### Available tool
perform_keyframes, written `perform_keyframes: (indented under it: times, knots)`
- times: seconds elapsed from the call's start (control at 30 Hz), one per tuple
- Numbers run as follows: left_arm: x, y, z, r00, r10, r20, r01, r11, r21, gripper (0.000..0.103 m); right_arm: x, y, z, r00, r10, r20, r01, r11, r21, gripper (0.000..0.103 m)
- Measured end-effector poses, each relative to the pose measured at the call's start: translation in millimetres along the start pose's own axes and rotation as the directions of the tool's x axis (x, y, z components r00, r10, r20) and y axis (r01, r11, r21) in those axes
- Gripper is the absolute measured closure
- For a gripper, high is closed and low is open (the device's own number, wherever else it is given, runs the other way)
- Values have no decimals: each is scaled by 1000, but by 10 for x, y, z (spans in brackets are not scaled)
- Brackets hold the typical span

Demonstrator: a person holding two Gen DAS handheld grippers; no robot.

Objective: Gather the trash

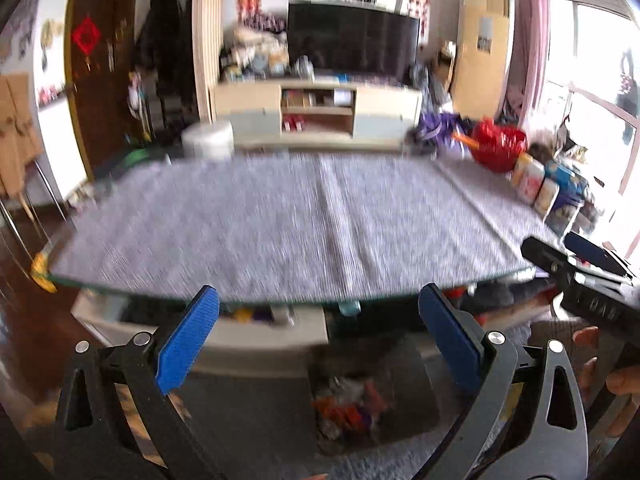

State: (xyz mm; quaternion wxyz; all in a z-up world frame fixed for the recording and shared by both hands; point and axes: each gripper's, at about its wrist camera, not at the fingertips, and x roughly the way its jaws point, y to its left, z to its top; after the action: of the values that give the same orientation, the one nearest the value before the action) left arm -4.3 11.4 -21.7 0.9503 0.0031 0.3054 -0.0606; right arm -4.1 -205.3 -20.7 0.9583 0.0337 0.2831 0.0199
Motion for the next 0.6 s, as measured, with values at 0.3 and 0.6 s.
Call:
perform_keyframes:
  times: [0.3, 0.6]
  knots:
    - [-458, -39, 384, 988, 50, 144, -51, 999, 5, 8, -498, 38, 270, 985, -118, 130, 125, 991, -44, 3]
    - [-590, -112, 338, 986, 44, 163, -50, 998, 33, 8, -779, 68, 335, 972, -104, 209, 117, 992, -50, 3]
